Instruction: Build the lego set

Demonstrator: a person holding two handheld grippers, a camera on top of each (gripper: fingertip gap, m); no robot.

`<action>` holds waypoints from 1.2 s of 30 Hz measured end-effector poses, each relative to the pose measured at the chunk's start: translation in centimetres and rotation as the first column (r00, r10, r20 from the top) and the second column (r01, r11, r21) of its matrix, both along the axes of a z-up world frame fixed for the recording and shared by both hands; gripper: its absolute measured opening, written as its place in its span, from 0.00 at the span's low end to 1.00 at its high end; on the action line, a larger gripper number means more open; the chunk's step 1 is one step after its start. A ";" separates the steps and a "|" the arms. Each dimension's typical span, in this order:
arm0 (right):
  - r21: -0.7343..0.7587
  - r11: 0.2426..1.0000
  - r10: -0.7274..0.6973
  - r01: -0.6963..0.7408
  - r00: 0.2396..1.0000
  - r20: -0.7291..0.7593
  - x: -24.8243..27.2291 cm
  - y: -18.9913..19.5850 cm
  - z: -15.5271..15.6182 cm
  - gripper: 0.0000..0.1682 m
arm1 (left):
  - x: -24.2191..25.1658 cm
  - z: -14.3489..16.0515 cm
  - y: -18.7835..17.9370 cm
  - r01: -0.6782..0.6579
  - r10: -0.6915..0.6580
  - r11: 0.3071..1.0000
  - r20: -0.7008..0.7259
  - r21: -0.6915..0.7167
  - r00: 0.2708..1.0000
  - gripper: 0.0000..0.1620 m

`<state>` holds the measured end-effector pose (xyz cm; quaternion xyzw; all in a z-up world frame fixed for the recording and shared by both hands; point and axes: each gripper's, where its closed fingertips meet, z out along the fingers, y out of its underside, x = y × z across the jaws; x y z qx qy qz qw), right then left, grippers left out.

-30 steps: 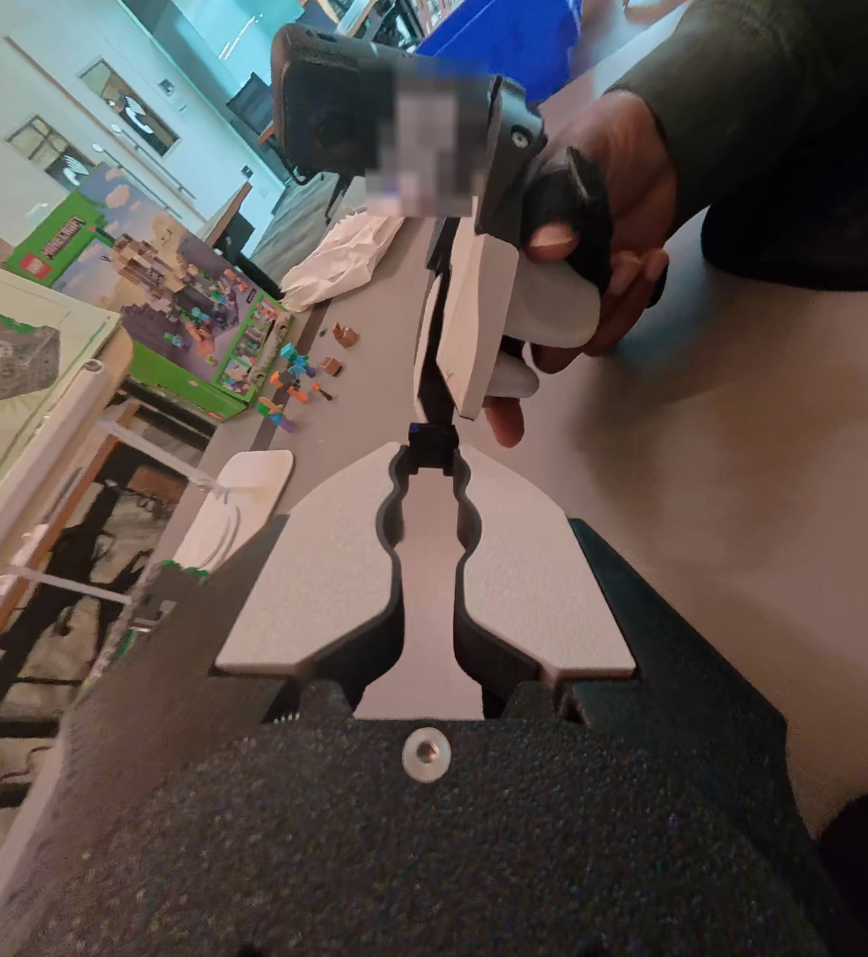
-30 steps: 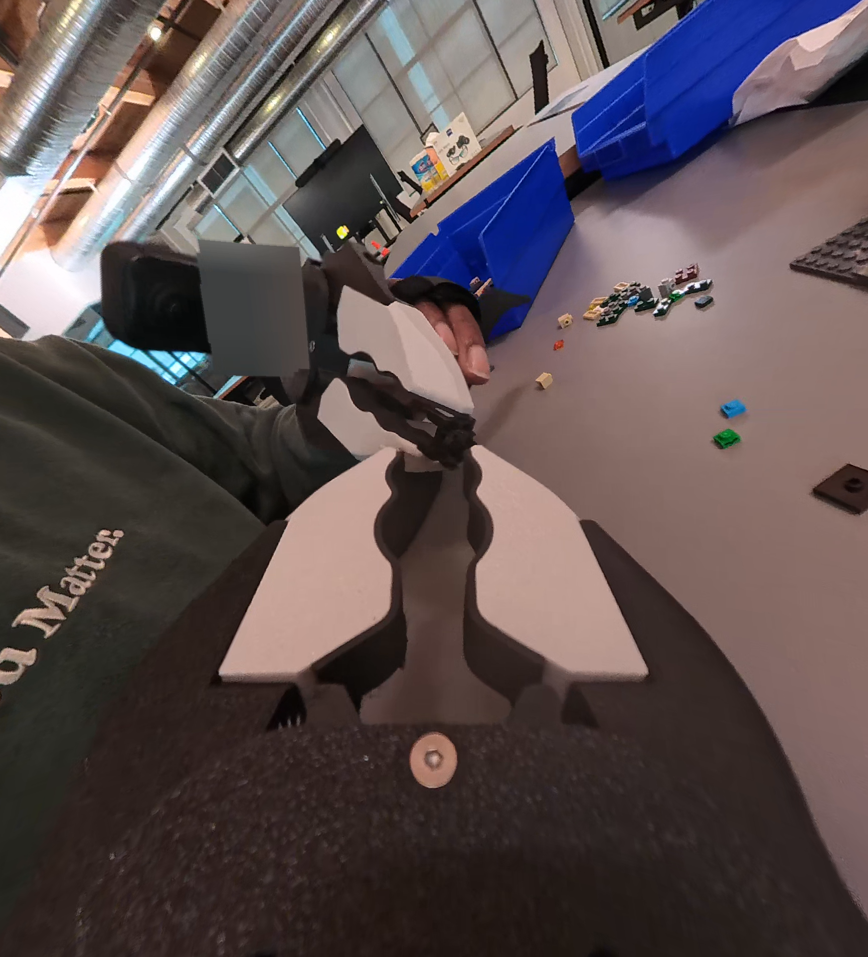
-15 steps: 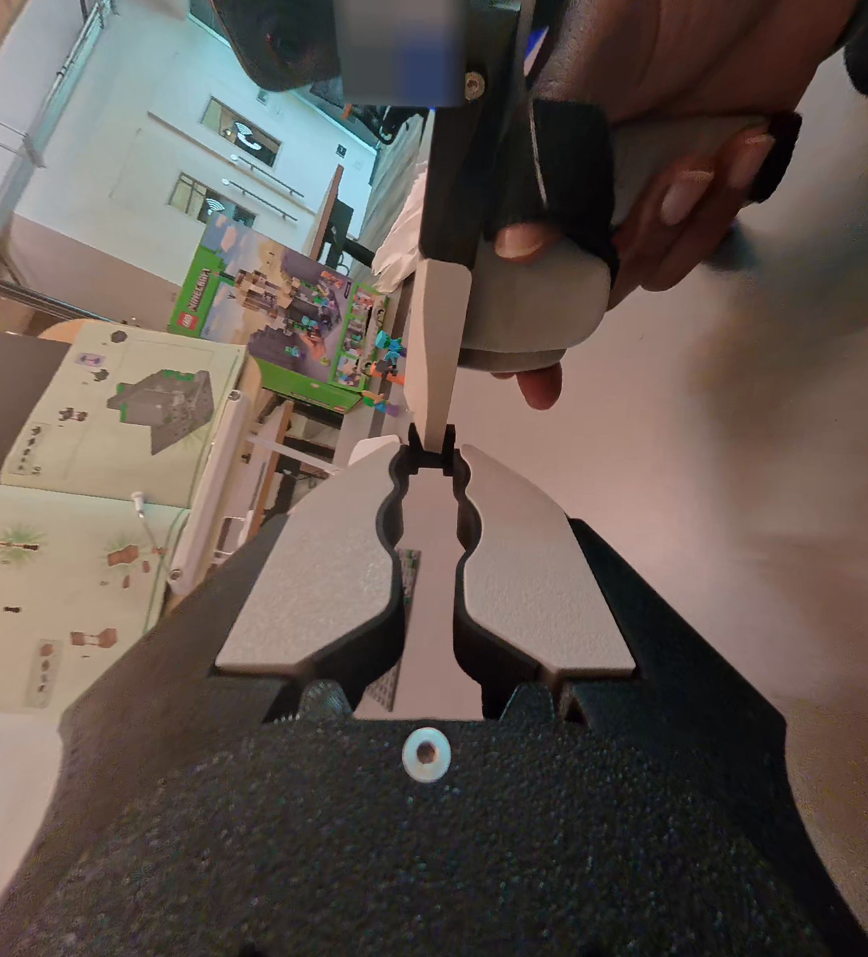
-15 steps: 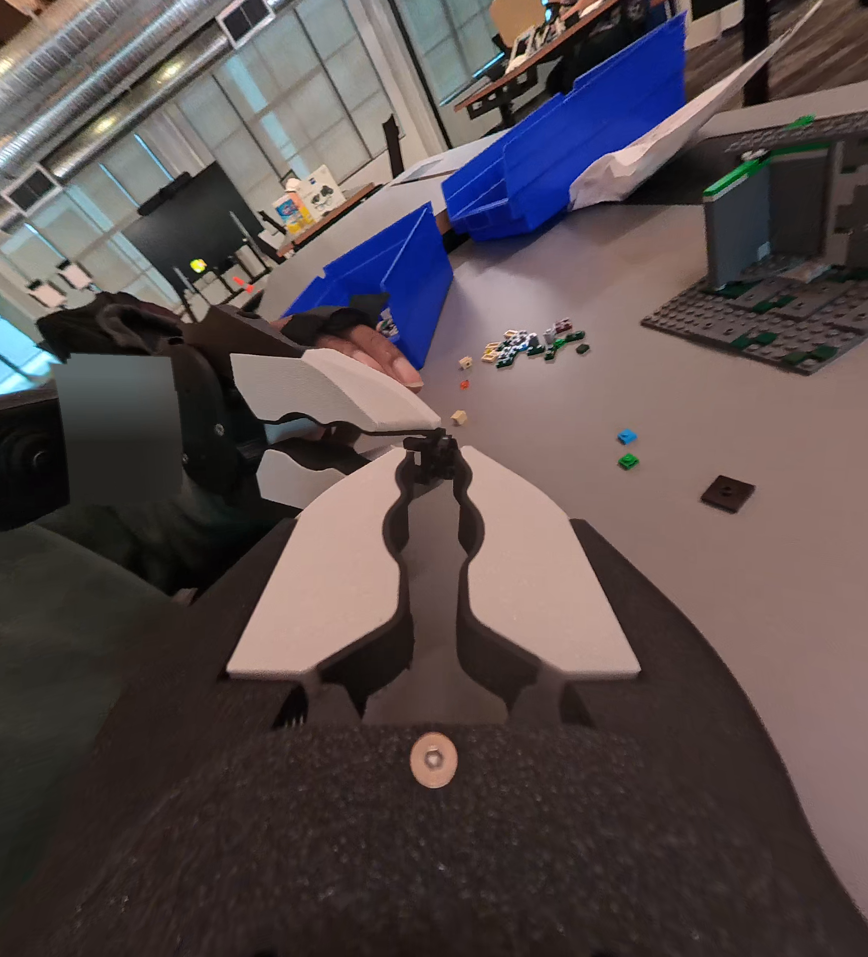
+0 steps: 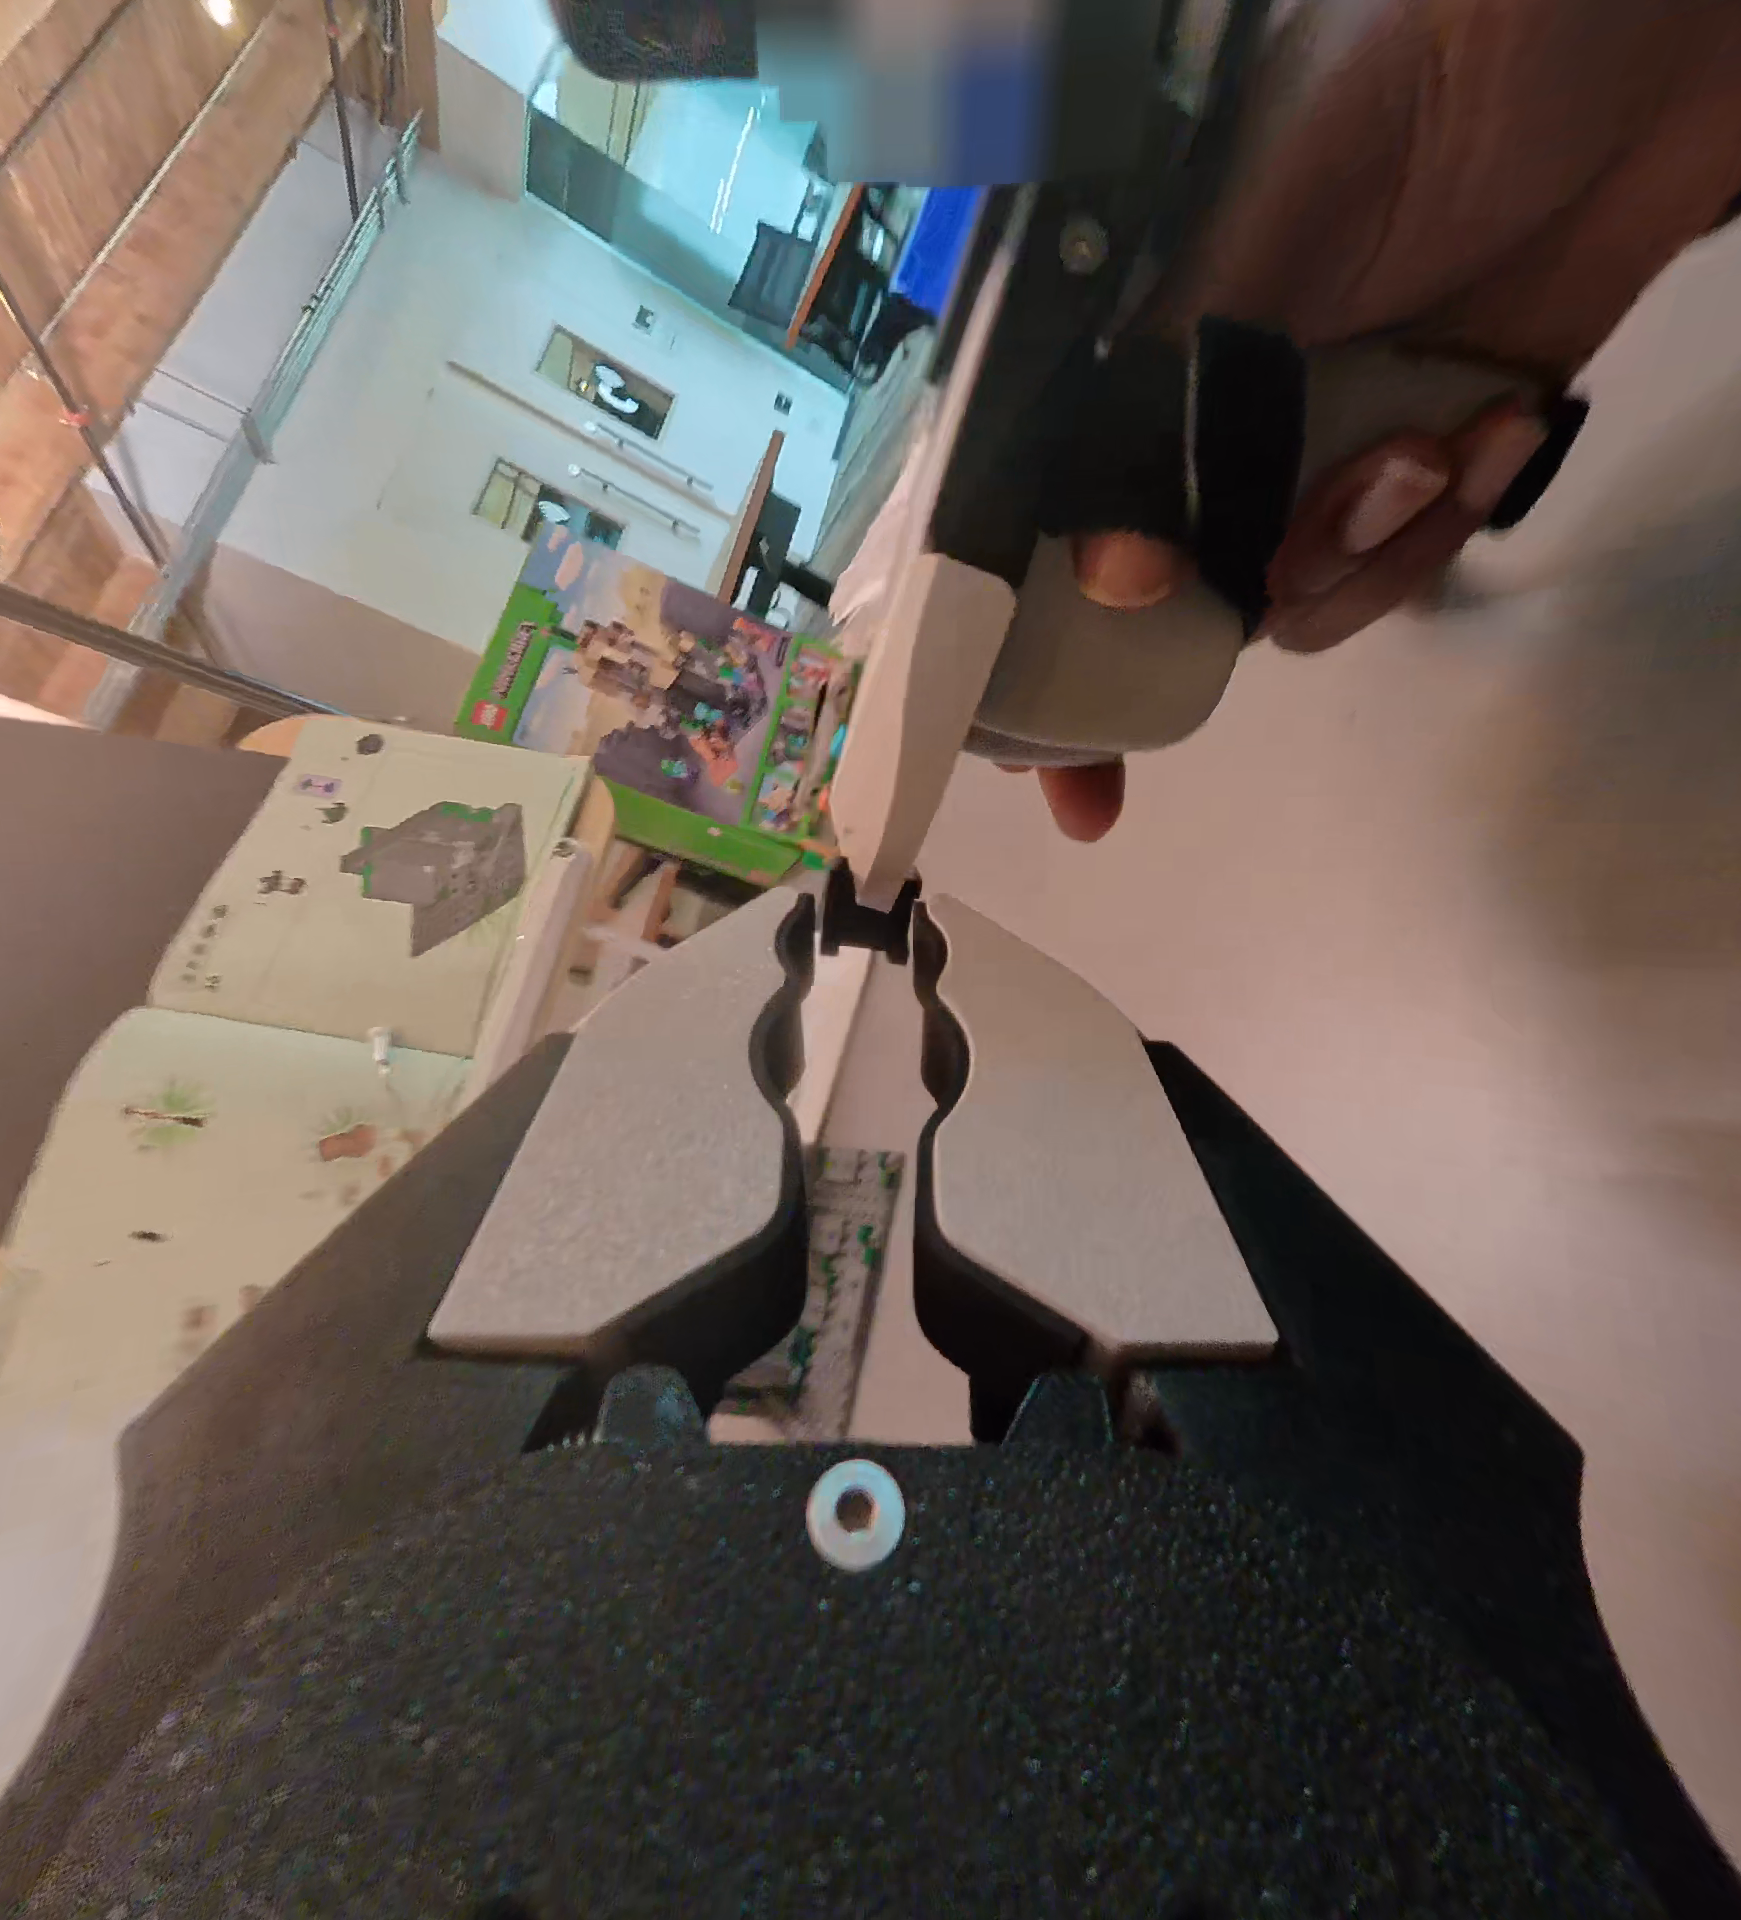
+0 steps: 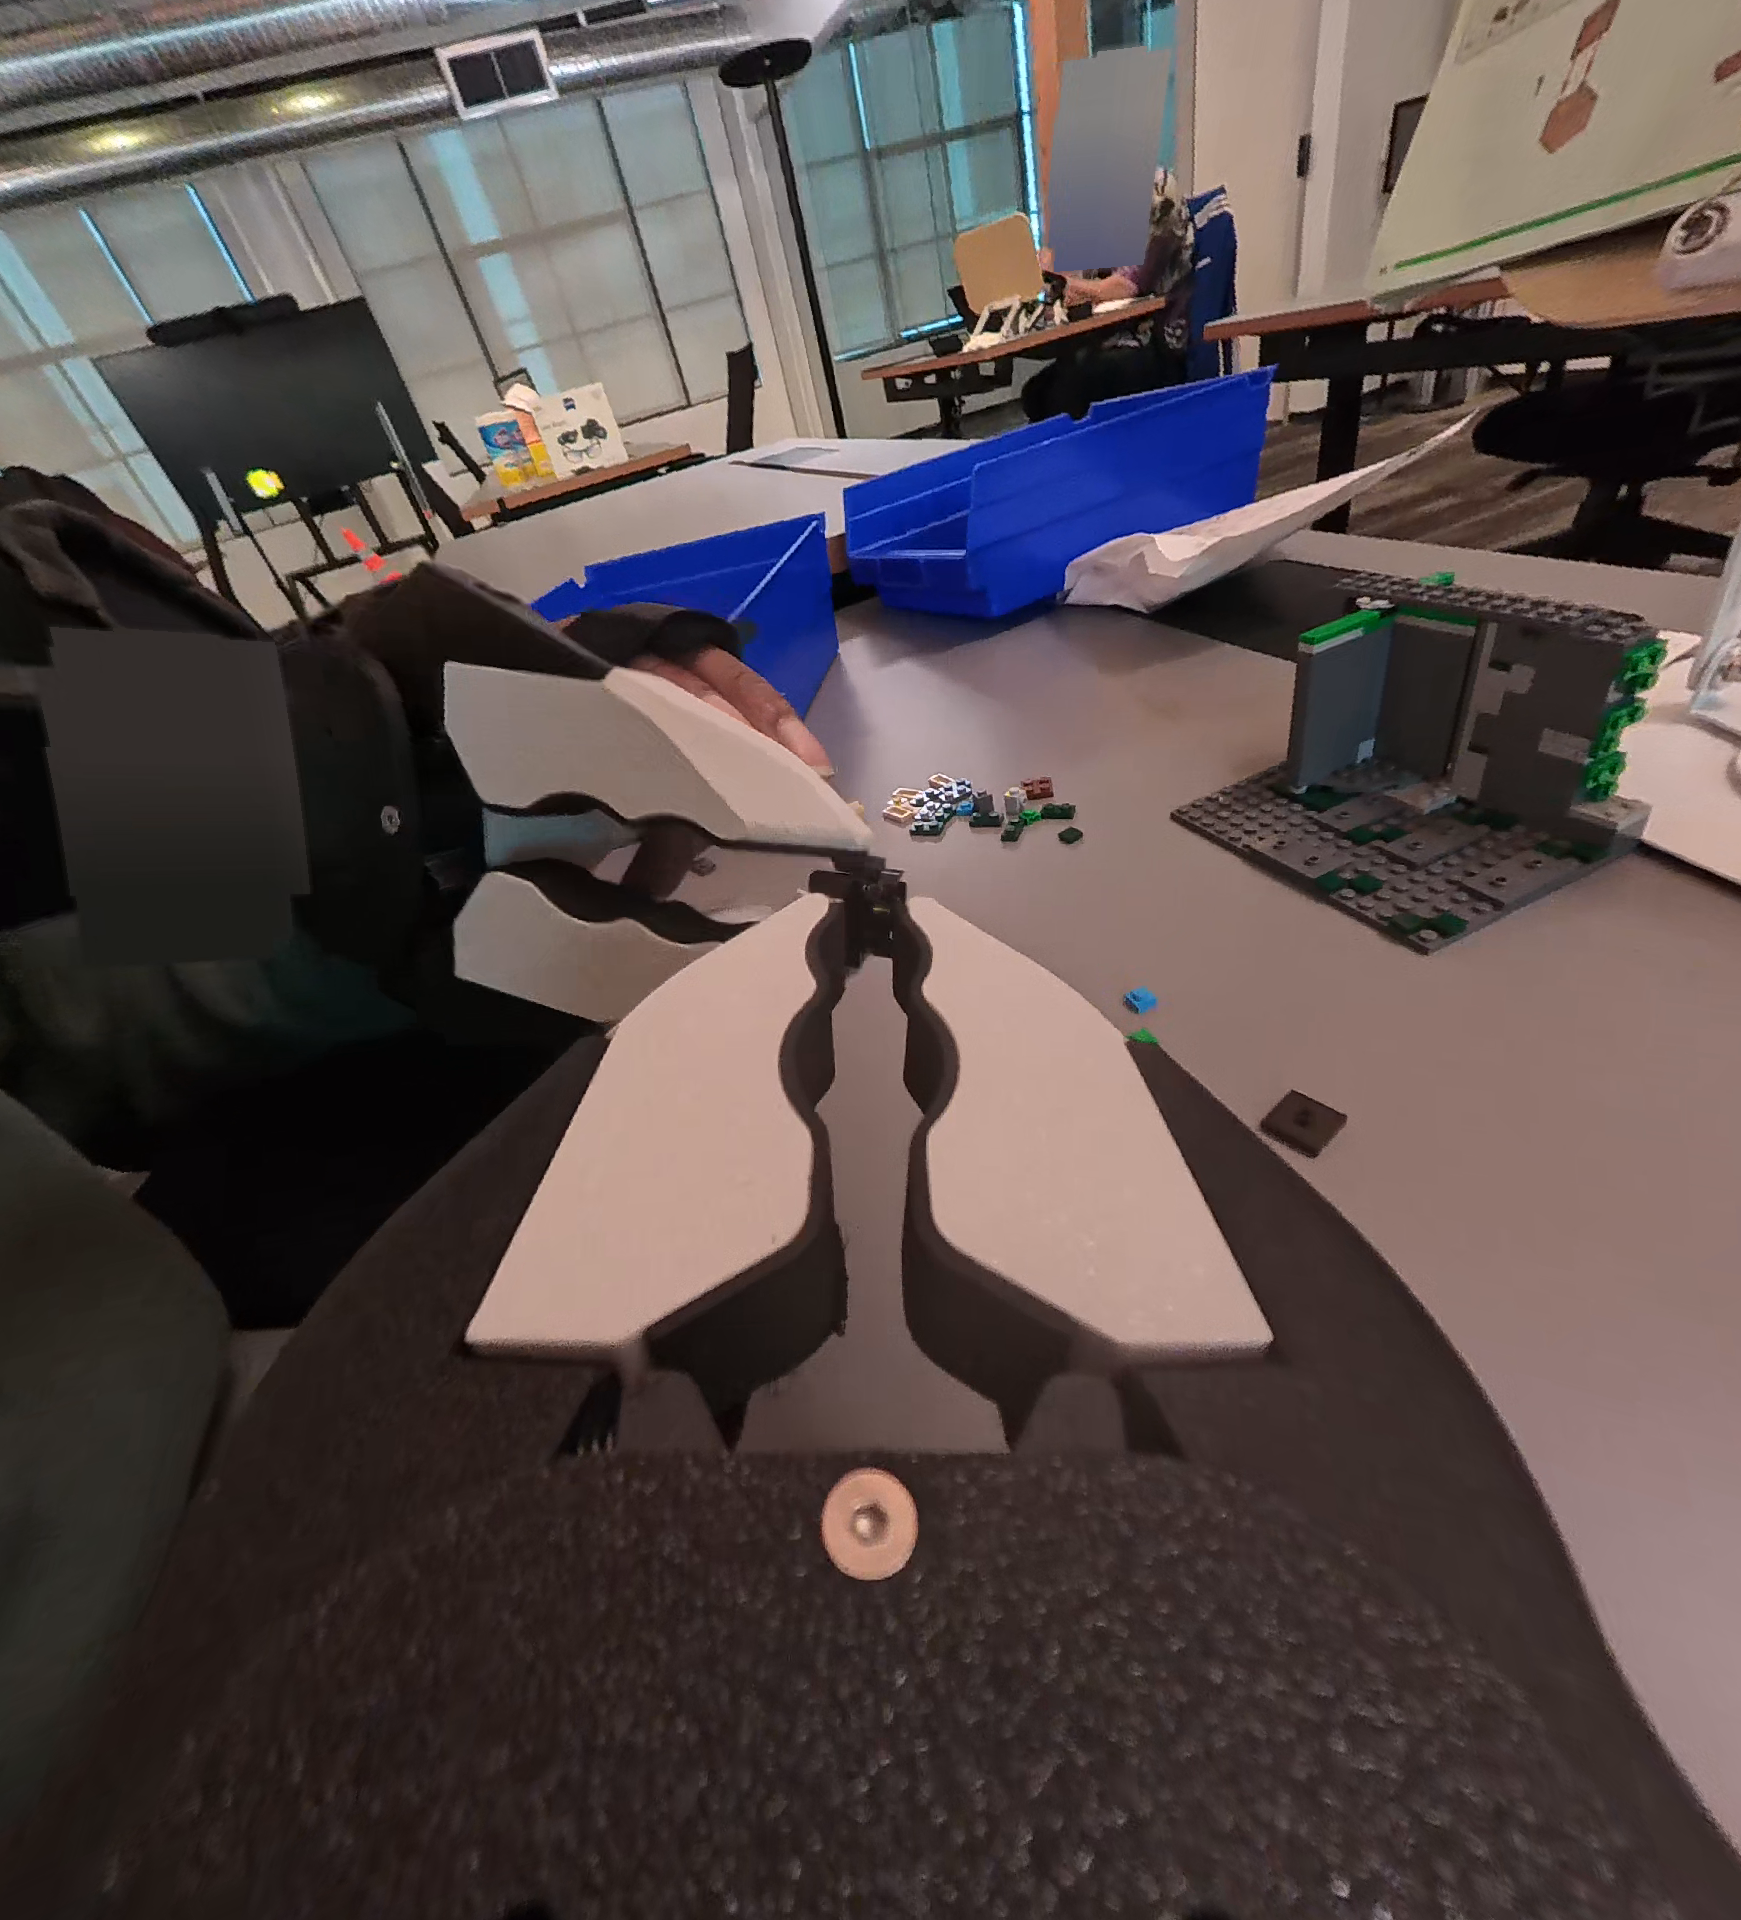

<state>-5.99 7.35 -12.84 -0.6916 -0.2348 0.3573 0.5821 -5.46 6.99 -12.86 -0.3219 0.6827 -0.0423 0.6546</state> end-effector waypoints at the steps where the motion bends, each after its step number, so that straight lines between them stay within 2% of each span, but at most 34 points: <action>1: 0.008 1.000 0.012 -0.012 1.000 -0.008 0.1 0.0 0.1 0.05 | -0.1 0.3 -0.1 0.023 -0.021 0.998 0.025 -0.066 0.999 0.12; 3: 0.063 0.997 0.051 -0.051 0.999 -0.012 0.3 -0.4 0.7 0.05 | -0.4 0.6 -0.4 0.092 -0.076 0.961 0.070 -0.259 0.995 0.14; 4: 0.103 0.991 0.084 -0.083 0.996 -0.005 0.3 -0.8 1.0 0.05 | -0.5 0.7 -0.8 0.160 -0.126 0.904 0.110 -0.398 0.986 0.14; 6: 0.169 0.974 0.153 -0.153 0.988 0.011 0.1 -1.8 1.6 0.05 | -0.8 1.4 -1.7 0.298 -0.209 0.725 0.214 -0.621 0.954 0.15; 8: 0.208 0.957 0.198 -0.203 0.979 0.046 -0.2 -2.5 1.6 0.05 | -1.2 1.9 -1.9 0.368 -0.239 0.615 0.280 -0.698 0.930 0.15; 10: 0.239 0.939 0.236 -0.246 0.969 0.069 -0.4 -3.2 1.7 0.05 | -1.3 1.7 -2.4 0.397 -0.276 0.566 0.288 -0.723 0.917 0.12; 14: 0.276 0.914 0.283 -0.297 0.955 0.091 -0.7 -4.2 1.9 0.05 | -1.3 1.3 -4.0 0.436 -0.357 0.531 0.274 -0.726 0.893 0.06; 23: 0.357 0.849 0.330 -0.390 0.918 0.220 -1.6 -6.0 1.5 0.05 | -2.0 1.4 -5.9 0.508 -0.461 0.459 0.293 -0.729 0.838 0.13; 29: 0.405 0.808 0.332 -0.428 0.899 0.287 -2.3 -7.1 1.4 0.05 | -2.2 0.9 -7.0 0.516 -0.512 0.491 0.246 -0.702 0.823 0.09; 36: 0.419 0.802 0.323 -0.426 0.899 0.297 -2.3 -7.2 1.5 0.05 | -2.2 0.9 -7.1 0.508 -0.508 0.543 0.220 -0.669 0.833 0.07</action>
